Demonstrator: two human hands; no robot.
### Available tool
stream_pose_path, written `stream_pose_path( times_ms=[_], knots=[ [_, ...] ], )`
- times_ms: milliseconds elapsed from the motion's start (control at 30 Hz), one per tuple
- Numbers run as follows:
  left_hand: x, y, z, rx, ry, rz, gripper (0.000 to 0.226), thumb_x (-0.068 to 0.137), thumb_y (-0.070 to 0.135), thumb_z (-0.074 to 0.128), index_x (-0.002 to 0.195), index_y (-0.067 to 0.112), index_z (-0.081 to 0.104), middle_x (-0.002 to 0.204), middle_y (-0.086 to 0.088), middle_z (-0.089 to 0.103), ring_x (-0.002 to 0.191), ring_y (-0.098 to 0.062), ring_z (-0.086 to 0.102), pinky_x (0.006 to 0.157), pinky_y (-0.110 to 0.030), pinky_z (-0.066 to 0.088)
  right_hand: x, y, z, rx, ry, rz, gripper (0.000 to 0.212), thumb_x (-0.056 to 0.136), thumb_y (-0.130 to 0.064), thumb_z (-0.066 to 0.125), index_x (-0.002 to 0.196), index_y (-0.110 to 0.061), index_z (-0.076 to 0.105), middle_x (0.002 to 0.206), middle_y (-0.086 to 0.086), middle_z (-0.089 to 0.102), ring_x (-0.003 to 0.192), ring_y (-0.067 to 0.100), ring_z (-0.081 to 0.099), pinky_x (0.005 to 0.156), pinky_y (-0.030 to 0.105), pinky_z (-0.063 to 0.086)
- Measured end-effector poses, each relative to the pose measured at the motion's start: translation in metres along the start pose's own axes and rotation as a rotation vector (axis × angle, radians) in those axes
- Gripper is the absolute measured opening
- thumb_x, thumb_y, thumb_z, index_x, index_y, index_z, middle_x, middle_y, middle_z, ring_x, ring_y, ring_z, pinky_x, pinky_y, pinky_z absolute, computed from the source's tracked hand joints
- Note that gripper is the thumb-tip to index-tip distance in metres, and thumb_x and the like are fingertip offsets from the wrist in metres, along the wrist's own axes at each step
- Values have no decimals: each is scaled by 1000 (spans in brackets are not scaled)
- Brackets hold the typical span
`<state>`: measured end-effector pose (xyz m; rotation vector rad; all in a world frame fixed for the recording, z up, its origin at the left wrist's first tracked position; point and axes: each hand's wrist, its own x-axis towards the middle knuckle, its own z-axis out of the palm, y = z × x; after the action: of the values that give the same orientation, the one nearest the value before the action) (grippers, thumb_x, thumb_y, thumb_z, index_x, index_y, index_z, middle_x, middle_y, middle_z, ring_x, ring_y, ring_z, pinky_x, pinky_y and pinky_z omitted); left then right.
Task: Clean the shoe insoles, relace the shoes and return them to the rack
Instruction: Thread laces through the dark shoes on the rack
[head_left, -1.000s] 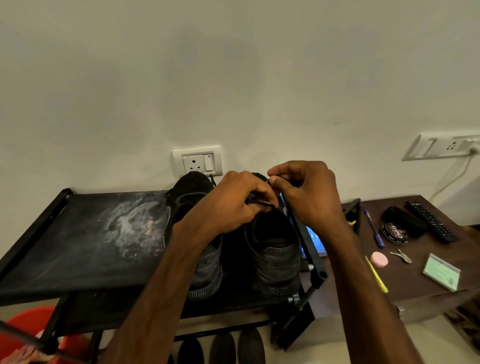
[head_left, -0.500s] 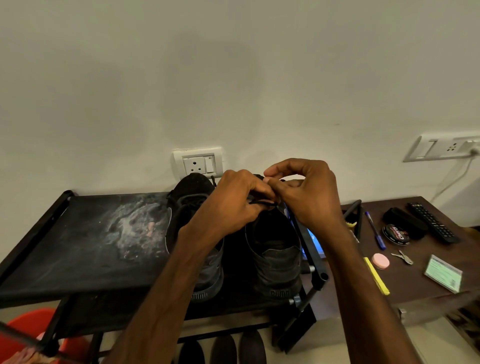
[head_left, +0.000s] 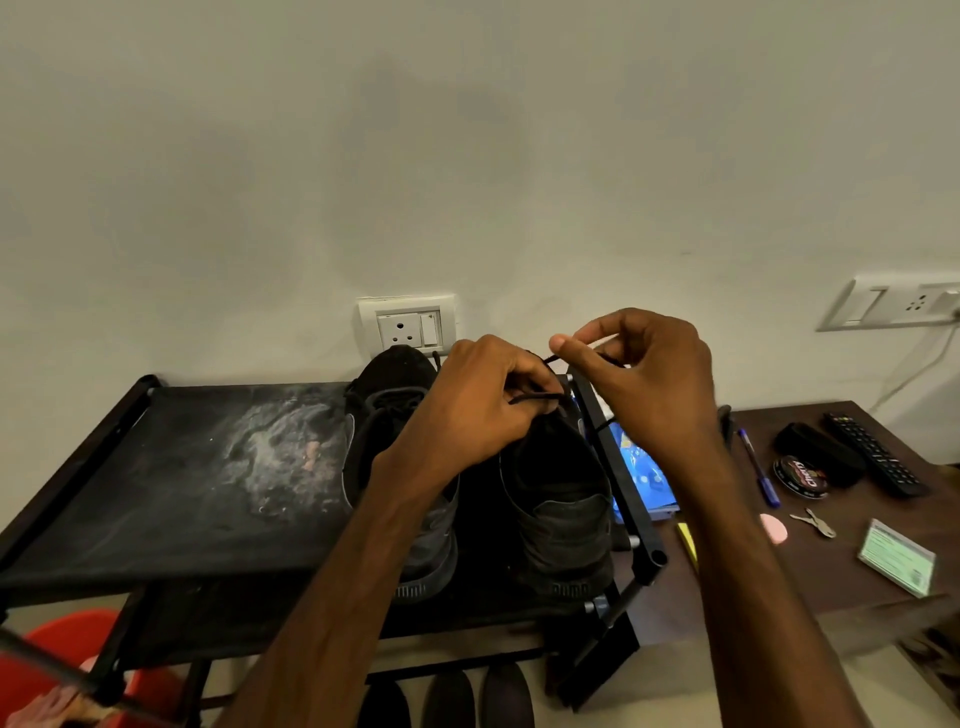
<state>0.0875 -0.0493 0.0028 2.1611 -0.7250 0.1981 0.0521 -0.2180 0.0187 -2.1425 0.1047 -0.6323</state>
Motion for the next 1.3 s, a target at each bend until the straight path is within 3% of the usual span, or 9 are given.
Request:
stream_pose_path(
  times_ms=[167, 333, 400, 500, 700, 833, 933, 1033, 1300],
  knots=[
    [0, -2, 2, 29, 59, -59, 12, 81, 20, 84, 92, 24, 82, 79, 19, 73, 75, 9, 66, 68, -1, 44, 1, -2, -26, 227, -287, 249, 30, 84, -45, 79, 95, -17, 77, 62, 4, 65, 53, 7, 53, 60, 22, 45],
    [1, -3, 2, 66, 78, -121, 13, 81, 29, 84, 93, 26, 82, 80, 15, 74, 76, 4, 67, 72, -7, 49, 5, -9, -36, 645, -285, 212, 52, 87, -40, 71, 136, -29, 59, 118, -6, 75, 119, 8, 66, 104, 46, 48],
    [0, -2, 2, 79, 75, -126, 13, 81, 31, 84, 93, 26, 82, 82, 14, 75, 76, 3, 67, 72, -9, 49, 5, -2, -28, 533, -275, 217, 71, 88, -47, 70, 152, -39, 39, 142, -6, 62, 137, 10, 52, 110, 41, 40],
    [1, -3, 4, 90, 96, -127, 10, 80, 31, 84, 89, 27, 82, 73, 18, 71, 70, 7, 64, 66, -5, 43, -1, 12, -7, -56, -285, 202, 79, 100, -54, 53, 163, -32, 11, 163, 7, 37, 148, 25, 38, 112, 37, 34],
    [2, -5, 4, 97, 89, -135, 10, 81, 33, 83, 89, 26, 82, 69, 20, 67, 65, 6, 61, 61, -5, 41, 5, 24, 5, -228, -177, 176, 60, 99, -61, 41, 153, -34, 40, 135, 9, 66, 113, 40, 67, 103, 53, 50],
    [2, -8, 3, 89, 99, -130, 9, 81, 34, 84, 85, 26, 82, 68, 17, 69, 64, 5, 62, 61, -7, 42, 2, 20, -1, -69, -232, 111, 33, 102, -38, 57, 133, -31, 65, 79, -3, 77, 75, 15, 75, 83, 41, 62],
    [2, -9, 1, 107, 87, -103, 7, 84, 32, 81, 87, 26, 82, 63, 13, 66, 58, 0, 61, 55, -9, 42, -1, 10, 0, 92, -394, -1, 20, 93, -24, 74, 112, -27, 79, 81, -6, 77, 71, 8, 72, 72, 29, 61],
    [2, -9, 0, 131, 62, -89, 8, 88, 26, 78, 93, 23, 83, 64, 11, 66, 59, -5, 62, 56, -13, 47, -2, 7, 6, 94, -337, -28, 17, 84, -22, 84, 100, -27, 82, 78, -3, 77, 64, 12, 69, 68, 29, 60],
    [-3, -5, -15, 11, -141, -116, 20, 89, 43, 75, 83, 25, 81, 51, 17, 60, 47, 1, 51, 50, -11, 36, 1, 11, -5, 69, -340, -21, 3, 91, -21, 77, 88, -20, 78, 69, 6, 70, 54, 24, 67, 55, 32, 57]
  ],
)
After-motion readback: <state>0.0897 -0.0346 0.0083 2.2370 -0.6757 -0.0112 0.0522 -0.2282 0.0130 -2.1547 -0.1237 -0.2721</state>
